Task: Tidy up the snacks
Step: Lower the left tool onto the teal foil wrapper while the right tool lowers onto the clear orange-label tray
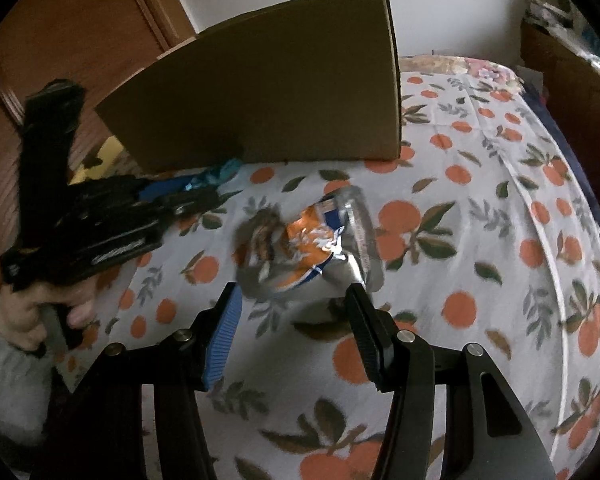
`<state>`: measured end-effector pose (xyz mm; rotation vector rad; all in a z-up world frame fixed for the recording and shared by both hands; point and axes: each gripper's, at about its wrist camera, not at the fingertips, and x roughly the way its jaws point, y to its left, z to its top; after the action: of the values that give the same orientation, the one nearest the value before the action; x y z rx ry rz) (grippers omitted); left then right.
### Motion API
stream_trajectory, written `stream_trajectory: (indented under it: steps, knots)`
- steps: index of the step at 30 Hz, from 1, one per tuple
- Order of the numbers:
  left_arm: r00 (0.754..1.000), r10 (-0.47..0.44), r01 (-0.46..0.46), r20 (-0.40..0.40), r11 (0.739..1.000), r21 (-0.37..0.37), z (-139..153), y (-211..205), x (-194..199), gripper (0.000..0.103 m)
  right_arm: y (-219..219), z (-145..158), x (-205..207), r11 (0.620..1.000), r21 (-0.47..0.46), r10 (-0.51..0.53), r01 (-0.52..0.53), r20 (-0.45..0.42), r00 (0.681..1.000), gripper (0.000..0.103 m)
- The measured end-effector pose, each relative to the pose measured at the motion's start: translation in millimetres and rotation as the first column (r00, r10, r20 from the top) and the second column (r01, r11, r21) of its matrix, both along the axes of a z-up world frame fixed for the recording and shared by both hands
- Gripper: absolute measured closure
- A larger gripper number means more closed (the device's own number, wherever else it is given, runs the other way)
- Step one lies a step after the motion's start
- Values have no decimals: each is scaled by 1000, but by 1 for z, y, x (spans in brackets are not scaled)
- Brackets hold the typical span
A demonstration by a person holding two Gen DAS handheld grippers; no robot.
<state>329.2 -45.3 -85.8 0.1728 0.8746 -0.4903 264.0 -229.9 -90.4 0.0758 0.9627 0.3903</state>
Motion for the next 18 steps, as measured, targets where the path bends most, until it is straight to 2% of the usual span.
stream_trajectory:
  steps: [6, 9, 12, 16, 18]
  knots:
    - [1000, -2, 2, -3, 998, -67, 5, 8, -12, 82, 5, 0, 24, 999, -40, -6, 6, 2, 1000, 46]
    - [1000, 3, -4, -6, 996, -94, 6, 11, -15, 82, 12, 1, 37, 999, -55, -1, 1, -3, 1000, 41]
    - [1000, 4, -5, -9, 995, -104, 5, 12, -17, 82, 20, 1, 46, 998, -66, -3, 3, -10, 1000, 36]
    - [1000, 11, -12, -7, 993, -121, 7, 15, -20, 82, 31, 0, 56, 995, -102, -14, 14, -5, 1000, 35]
    - [1000, 17, -17, -5, 991, -129, 9, 17, -22, 82, 38, -2, 59, 989, -149, -21, 22, 6, 1000, 35]
